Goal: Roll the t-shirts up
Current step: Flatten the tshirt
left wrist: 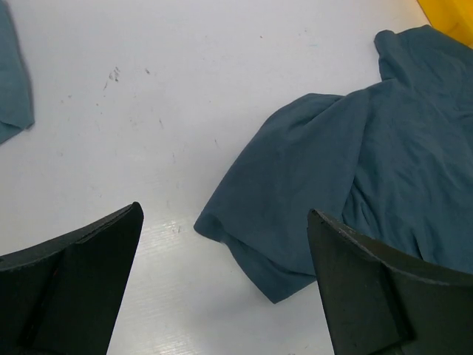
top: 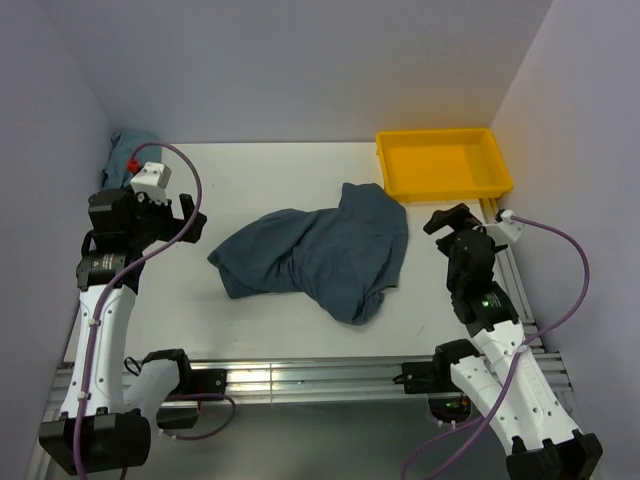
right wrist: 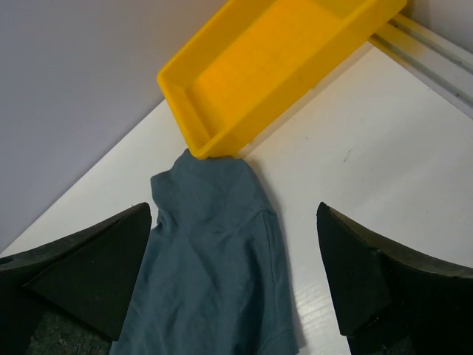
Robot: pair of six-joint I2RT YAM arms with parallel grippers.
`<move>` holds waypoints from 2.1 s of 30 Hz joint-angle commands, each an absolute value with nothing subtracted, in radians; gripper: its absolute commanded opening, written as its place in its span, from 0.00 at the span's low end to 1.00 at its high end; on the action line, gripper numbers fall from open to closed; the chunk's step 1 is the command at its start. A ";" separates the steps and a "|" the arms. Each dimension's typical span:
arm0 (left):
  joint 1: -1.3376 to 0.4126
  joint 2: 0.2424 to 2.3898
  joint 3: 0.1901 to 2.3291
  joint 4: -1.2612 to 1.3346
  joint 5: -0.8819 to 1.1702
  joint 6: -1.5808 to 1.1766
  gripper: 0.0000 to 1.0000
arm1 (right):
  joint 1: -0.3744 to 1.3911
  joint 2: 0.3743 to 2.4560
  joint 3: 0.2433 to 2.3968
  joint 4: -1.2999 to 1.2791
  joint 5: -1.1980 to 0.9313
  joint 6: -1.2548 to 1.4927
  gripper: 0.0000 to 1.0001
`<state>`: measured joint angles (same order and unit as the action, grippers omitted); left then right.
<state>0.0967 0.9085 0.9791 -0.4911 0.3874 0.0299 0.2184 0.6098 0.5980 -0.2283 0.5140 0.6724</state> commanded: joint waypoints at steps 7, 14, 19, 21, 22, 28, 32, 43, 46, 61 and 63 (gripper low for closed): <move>0.098 1.049 0.999 -0.592 0.509 0.148 0.98 | 0.242 0.736 0.606 -0.288 0.293 0.705 0.91; 0.016 1.210 0.954 -0.742 0.525 0.389 0.94 | 0.610 0.894 0.575 -0.316 0.416 0.879 0.86; -0.135 1.215 0.870 -0.686 0.431 0.387 0.94 | 0.782 0.980 0.543 -0.322 0.500 1.010 0.83; -0.159 1.223 0.851 -0.698 0.429 0.408 0.94 | 0.825 1.002 0.529 -0.334 0.511 1.049 0.83; -0.164 1.233 0.847 -0.706 0.426 0.417 0.94 | 0.863 1.015 0.525 -0.333 0.512 1.078 0.83; -0.199 1.247 0.753 -0.710 0.347 0.491 0.93 | 1.000 1.121 0.552 -0.405 0.581 1.212 0.83; -0.235 1.269 0.724 -0.670 0.330 0.468 0.92 | 1.068 1.201 0.584 -0.465 0.623 1.287 0.83; -0.357 1.334 0.680 -0.485 0.167 0.367 0.87 | 1.095 1.276 0.580 -0.476 0.664 1.382 0.84; -0.382 1.356 0.667 -0.451 0.138 0.351 0.81 | 1.095 1.282 0.584 -0.479 0.675 1.384 0.83; -0.410 1.181 0.765 -0.503 0.054 0.296 0.00 | 1.094 1.275 0.776 -0.622 0.805 1.318 0.11; -0.408 1.126 0.797 -0.537 0.023 0.304 0.00 | 1.094 1.218 0.827 -0.659 0.822 1.289 0.05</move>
<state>-0.4065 1.2179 0.7082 -0.4976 0.0689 0.3096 1.0904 1.3075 0.7372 -0.5720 0.7006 1.3182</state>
